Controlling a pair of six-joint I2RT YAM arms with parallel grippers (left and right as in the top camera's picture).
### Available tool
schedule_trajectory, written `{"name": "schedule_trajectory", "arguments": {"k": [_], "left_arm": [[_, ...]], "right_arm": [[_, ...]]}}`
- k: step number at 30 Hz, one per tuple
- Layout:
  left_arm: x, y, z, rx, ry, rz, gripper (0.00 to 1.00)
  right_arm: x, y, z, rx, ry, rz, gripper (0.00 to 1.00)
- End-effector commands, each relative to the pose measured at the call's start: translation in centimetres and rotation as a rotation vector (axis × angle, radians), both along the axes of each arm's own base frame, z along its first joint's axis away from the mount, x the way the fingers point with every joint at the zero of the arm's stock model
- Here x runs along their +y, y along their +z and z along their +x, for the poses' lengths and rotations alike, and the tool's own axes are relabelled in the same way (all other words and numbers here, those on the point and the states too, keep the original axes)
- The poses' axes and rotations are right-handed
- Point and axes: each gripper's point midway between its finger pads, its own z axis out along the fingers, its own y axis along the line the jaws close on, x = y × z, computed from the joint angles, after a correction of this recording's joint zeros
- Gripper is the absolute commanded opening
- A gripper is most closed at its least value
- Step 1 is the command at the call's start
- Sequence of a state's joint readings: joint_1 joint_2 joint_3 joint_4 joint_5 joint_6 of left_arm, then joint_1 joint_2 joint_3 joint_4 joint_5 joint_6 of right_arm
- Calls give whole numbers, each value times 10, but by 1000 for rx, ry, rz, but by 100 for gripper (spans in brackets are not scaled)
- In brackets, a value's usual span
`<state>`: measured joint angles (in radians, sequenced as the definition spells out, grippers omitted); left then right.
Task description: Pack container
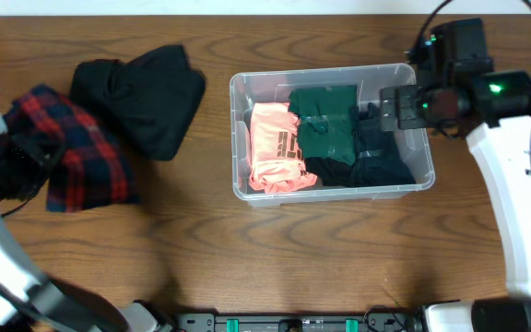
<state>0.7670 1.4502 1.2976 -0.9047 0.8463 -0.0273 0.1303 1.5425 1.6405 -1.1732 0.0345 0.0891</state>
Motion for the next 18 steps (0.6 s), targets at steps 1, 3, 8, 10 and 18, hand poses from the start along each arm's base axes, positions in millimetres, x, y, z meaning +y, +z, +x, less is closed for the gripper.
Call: {"name": "schedule_trajectory", "arguments": {"k": [1, 3, 8, 10, 18], "left_arm": [[-58, 50, 7, -140, -125, -4, 6], [-95, 70, 5, -194, -214, 16, 6], [-184, 106, -14, -294, -434, 14, 6], [-213, 120, -21, -335, -497, 17, 6], [-313, 150, -33, -481, -656, 69, 6]], "right_arm": [[-27, 37, -13, -116, -99, -30, 99], [-37, 50, -19, -153, -128, -26, 99], [-68, 71, -37, -211, -219, -27, 99], [-77, 72, -42, -208, -246, -30, 99], [-82, 68, -48, -184, -264, -34, 99]]}}
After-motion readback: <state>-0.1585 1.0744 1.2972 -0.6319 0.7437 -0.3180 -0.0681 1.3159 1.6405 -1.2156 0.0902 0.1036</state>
